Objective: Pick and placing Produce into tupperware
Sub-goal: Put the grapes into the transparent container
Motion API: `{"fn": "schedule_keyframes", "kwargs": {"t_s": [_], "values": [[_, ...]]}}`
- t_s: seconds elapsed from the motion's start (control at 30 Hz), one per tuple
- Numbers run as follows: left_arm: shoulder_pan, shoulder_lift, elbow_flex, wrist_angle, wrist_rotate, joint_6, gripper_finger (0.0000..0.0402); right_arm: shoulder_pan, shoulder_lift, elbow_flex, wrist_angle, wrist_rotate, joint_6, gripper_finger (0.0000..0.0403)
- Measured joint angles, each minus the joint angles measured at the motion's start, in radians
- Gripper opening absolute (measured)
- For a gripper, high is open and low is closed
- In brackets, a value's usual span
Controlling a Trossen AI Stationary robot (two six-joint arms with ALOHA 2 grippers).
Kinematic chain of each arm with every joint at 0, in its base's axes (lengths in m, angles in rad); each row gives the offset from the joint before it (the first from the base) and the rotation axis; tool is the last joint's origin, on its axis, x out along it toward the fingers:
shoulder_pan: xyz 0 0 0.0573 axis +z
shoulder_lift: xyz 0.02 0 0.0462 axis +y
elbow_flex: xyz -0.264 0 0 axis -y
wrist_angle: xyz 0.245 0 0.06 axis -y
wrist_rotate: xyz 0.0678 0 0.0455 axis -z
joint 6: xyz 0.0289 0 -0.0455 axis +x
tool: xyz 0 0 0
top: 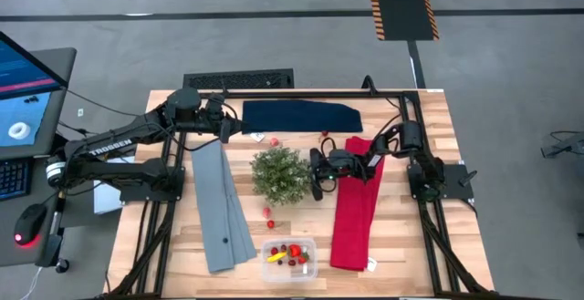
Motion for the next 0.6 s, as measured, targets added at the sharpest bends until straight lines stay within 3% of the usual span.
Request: {"fn": "schedule_keyframes", "kwargs": {"t_s": [0.27, 0.6], "values": [[0.0, 0.0, 0.0, 0.0, 0.0, 0.0, 0.0, -0.002, -0.016, 0.014, -0.034, 0.037, 0.081, 0.001], [0.0, 0.0, 0.0, 0.0, 0.001, -0.008, 0.0, 0.011, -0.09, 0.034, -0.259, 0.233, 0.117, 0.001]]}}
